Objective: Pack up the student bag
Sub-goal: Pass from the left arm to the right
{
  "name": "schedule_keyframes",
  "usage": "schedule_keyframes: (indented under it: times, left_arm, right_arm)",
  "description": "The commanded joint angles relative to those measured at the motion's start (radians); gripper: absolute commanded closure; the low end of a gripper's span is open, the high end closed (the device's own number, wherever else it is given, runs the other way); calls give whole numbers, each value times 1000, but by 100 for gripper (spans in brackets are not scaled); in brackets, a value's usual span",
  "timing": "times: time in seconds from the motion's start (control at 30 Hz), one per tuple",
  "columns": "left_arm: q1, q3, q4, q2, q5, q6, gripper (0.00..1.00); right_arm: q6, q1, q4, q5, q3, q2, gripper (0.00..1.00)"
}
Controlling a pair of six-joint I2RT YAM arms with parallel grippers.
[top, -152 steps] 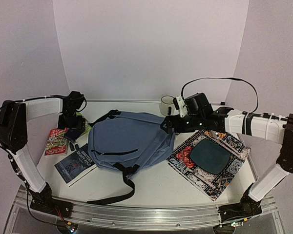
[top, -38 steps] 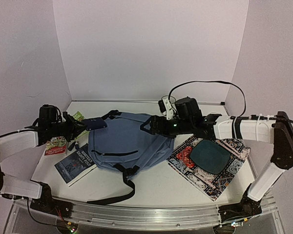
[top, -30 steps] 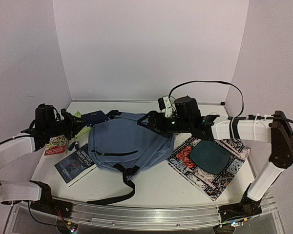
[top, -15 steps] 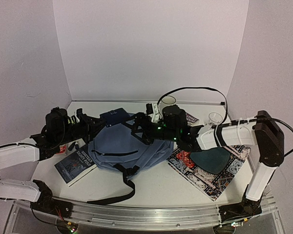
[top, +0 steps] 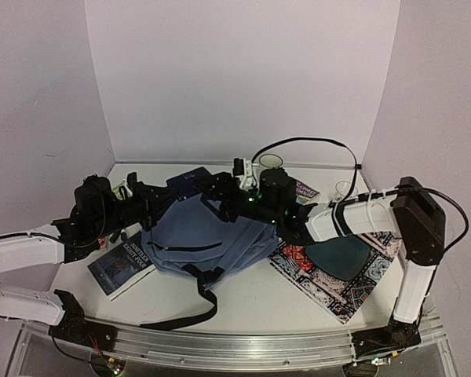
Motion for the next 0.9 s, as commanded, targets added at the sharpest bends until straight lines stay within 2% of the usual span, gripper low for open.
schedule_keyframes:
  times: [0.0,0.13,0.23,0.3,0.37,0.5,0.57,0.73,0.87]
  left_arm:
    - [-27,1,97,5,-37,-10,100]
    - [-39,3,101,20,-37,-8,100]
    - [-39,-15,100,20,-44,4,100]
    - [-39,-32,100,17,-56,6,98]
    - [-39,-51,100,15,-66,18,90]
    - [-37,-85,79,-11,-117,118,63]
    - [-34,-80,9,-25,-162,209,52]
    - [-32,116,-453,14,-280,476,36]
    - [-31,284,-710,102,-312,719,29]
  right_arm:
    - [17,10,135,-1,57,17,40]
    - [21,10,178,-5,45,23,63]
    - [11,9,206,2,11,12,87]
    - [1,6,213,-7,-5,4,96]
    - [-4,3,218,-20,-17,-2,99]
    - [-8,-21,221,-55,-70,-37,100]
    - [-13,-39,220,-71,-113,-67,100]
    - [7,-92,206,-118,-230,-141,100]
    - [-24,-115,156,-147,-306,-220,100]
